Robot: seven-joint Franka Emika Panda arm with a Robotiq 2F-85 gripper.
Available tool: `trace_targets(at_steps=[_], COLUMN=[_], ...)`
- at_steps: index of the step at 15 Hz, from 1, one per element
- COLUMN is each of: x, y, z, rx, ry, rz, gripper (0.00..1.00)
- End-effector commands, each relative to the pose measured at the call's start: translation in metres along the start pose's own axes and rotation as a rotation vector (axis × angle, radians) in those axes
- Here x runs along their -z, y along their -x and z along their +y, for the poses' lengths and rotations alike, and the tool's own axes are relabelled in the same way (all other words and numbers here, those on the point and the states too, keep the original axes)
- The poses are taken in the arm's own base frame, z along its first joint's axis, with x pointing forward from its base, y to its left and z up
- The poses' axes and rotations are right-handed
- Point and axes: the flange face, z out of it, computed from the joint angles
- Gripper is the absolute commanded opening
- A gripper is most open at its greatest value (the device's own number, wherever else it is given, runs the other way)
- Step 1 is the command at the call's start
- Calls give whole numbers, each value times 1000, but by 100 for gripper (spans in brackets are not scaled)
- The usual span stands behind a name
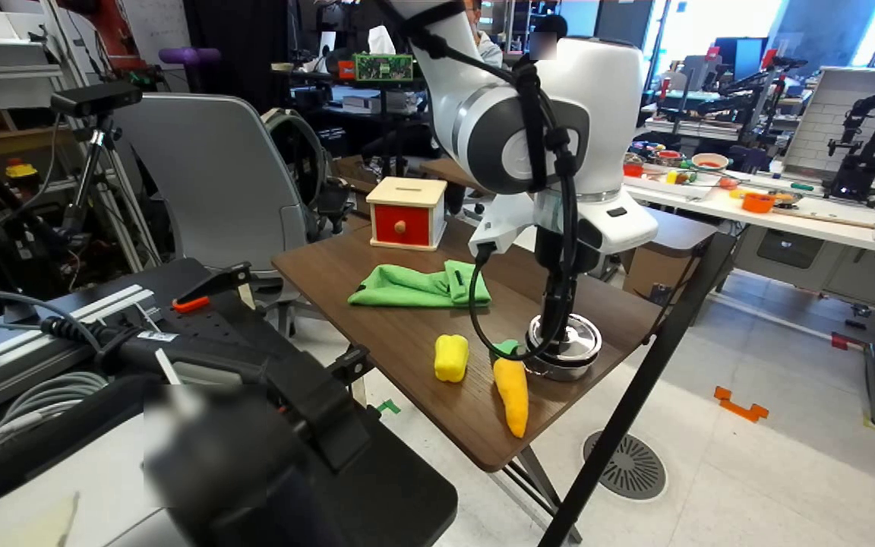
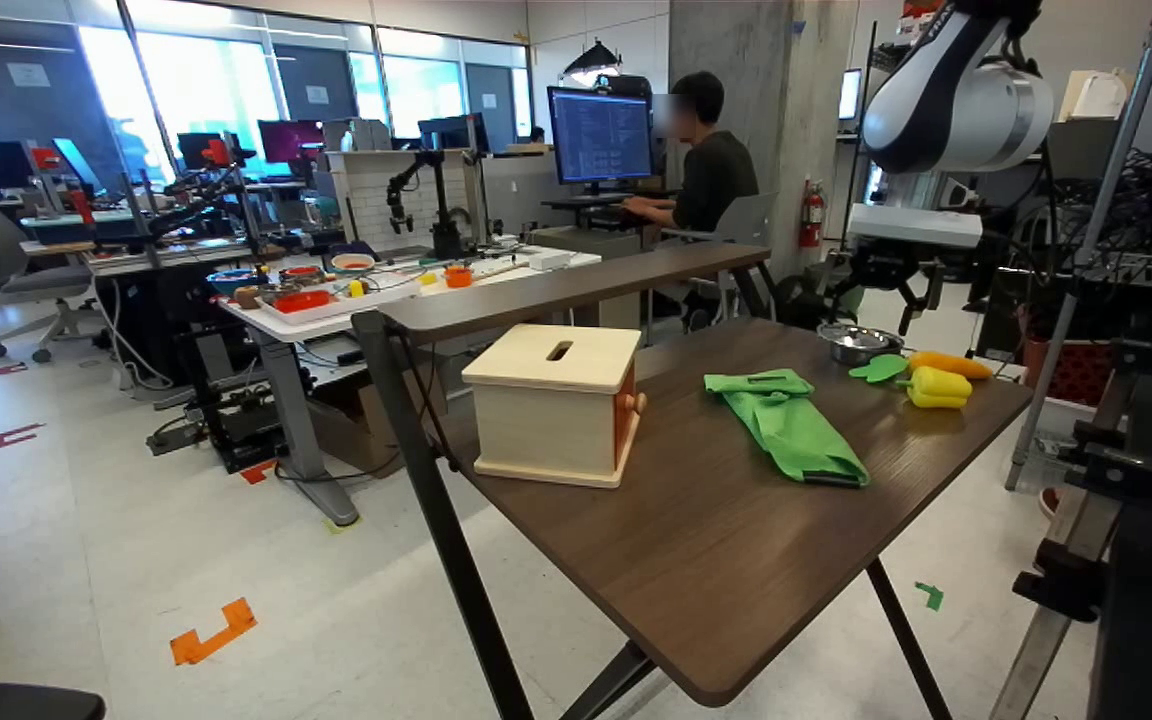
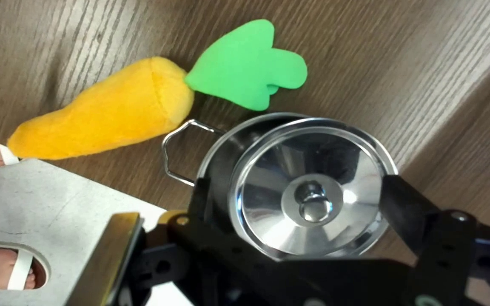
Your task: Remove the lid from the pot and put it on the table
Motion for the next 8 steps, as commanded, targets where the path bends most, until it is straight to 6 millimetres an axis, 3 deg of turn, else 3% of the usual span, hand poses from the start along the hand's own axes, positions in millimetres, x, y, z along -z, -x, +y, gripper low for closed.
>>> trace_targets(at_steps=[1, 2, 4, 8], x=[-1, -2, -2, -3], y=[-7, -9, -11, -14], z=[3, 4, 6, 6], rx=[-15, -17, -18, -14], ry=[-24, -26, -26, -24], rz=[-20, -18, -15, -18], gripper=[100, 75, 68, 35])
